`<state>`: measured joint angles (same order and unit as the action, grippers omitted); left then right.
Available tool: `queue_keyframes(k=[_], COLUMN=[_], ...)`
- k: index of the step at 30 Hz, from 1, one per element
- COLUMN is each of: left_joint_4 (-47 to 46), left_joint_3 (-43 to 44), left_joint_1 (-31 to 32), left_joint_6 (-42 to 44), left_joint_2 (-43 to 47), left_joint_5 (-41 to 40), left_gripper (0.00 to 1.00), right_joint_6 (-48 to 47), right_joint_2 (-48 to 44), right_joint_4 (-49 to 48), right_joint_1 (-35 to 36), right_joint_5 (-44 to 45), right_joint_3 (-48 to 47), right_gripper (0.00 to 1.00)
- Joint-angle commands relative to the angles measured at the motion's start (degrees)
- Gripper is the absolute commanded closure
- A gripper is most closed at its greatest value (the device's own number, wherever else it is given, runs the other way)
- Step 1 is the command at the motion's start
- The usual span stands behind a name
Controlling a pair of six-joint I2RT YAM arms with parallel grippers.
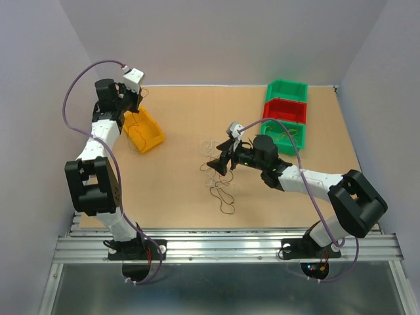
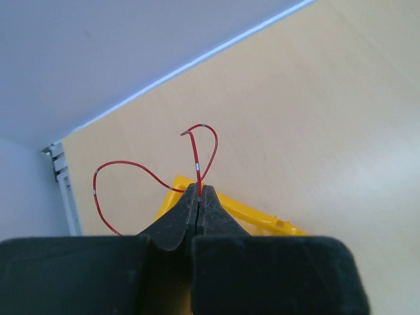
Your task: Untangle the cables
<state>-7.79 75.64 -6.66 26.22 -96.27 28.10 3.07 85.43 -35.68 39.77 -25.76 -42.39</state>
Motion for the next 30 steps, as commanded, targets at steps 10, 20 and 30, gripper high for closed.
queue_keyframes(k=[10,20,30], left_joint_4=[-1.34,-19.16,-35.01], left_joint_3=[13.12,3.49,-14.36], left_joint_1=[0.41,0.42,-0.55], left_joint_6=[-8.29,-1.08,6.65], left_joint_2=[-0.4,-4.54,-2.43], left_joint_5=[4.42,3.45,6.97], left_gripper=[1.0,1.0,1.0], right_joint_6=[0.71,0.18,0.36], right_joint_2=[1.06,0.0,0.79], right_joint_4=[-4.22,-4.31,-4.31], right_joint_1=[-0.04,-0.04,0.05], right_joint_5=[-0.87,-0.35,-0.7], right_joint_3=[-2.87,-1.82,-2.61], right_gripper=[0.14,0.14,0.14])
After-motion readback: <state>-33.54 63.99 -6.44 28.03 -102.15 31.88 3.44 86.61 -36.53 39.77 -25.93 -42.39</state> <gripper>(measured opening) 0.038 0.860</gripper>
